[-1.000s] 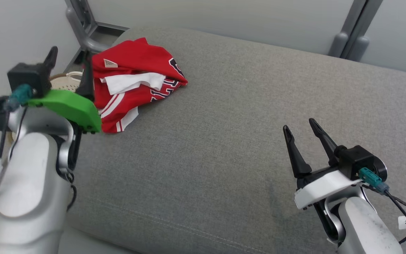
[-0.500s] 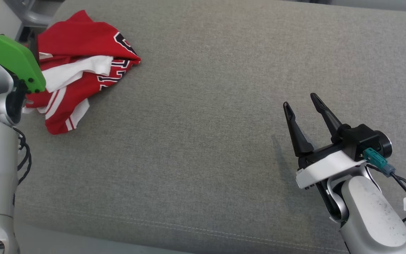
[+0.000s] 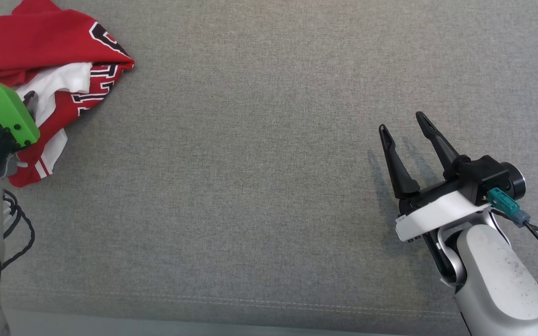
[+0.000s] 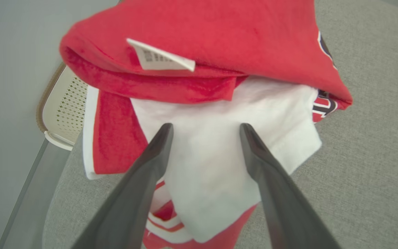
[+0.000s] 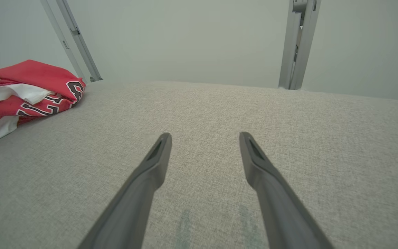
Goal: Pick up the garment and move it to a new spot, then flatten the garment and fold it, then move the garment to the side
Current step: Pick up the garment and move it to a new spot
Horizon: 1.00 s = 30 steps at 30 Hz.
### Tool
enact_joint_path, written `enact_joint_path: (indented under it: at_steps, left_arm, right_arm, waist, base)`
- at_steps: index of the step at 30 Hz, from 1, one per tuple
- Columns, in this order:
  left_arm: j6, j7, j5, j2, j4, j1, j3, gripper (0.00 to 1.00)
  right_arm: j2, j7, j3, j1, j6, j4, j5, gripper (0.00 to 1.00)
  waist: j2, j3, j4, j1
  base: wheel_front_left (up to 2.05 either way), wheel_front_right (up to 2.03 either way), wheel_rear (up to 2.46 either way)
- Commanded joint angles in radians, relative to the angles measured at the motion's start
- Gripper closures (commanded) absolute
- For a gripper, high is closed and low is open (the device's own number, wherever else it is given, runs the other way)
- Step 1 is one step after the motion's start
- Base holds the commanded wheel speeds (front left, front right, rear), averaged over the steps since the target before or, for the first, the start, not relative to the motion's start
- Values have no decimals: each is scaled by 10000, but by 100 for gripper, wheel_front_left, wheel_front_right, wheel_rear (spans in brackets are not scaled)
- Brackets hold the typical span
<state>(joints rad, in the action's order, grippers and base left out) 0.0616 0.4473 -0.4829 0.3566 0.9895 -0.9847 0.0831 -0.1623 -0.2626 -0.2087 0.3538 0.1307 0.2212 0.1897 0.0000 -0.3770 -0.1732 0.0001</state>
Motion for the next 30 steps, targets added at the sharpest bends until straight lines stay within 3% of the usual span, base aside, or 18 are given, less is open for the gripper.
enact_joint_path:
  at_steps: [1,3,4,5,20,26,27,28,29,30]
  left_arm:
    - [8,-31,-55,73,67,-93,-42,0]
    - [5,-215,-98,98,162,-96,-90,58]
    - [-26,-318,-61,148,235,-87,-71,99]
    - [-19,-384,-65,146,315,-88,-69,100]
    - [-202,-2889,770,769,-342,-1255,430,100]
    - [-428,-4198,782,589,-1200,-1283,356,100]
    - [-492,-4433,743,516,-1397,-1129,328,87]
    - [-537,-4638,754,457,-1577,-936,332,20]
    - [-572,-4853,646,359,-1796,-751,266,0]
    - [-614,-5052,654,317,-2009,-560,251,0]
  right_arm:
    - [-20,-30,-6,123,1,-44,56,0]
    - [-30,-30,-12,150,1,-65,67,0]
    - [-40,-30,-7,166,1,-73,68,0]
    - [-48,-30,6,176,1,-82,70,0]
    - [56,-30,355,-34,1,-166,-73,0]
    - [156,-30,510,-283,1,-225,-119,0]
    - [174,-30,541,-326,-1,-241,-128,0]
    - [188,-30,564,-376,1,-250,-139,0]
    - [215,-30,580,-427,1,-272,-143,0]
    - [238,-30,601,-493,1,-268,-161,0]
  waist:
    - [0,-39,52,-1]
    - [0,-49,71,-1]
    - [0,-53,79,-1]
    - [0,-51,85,-1]
    - [0,400,16,-1]
    - [0,893,-95,-1]
    - [0,995,-134,-1]
    - [0,1100,-177,-1]
    - [0,1196,-219,-1]
    - [0,1299,-275,-1]
  base:
    - [0,0,0]
    - [0,0,0]
    - [0,0,0]
    - [0,0,0]
    - [0,0,0]
    - [0,0,0]
    - [0,0,0]
    - [0,0,0]
    - [0,0,0]
    - [0,0,0]
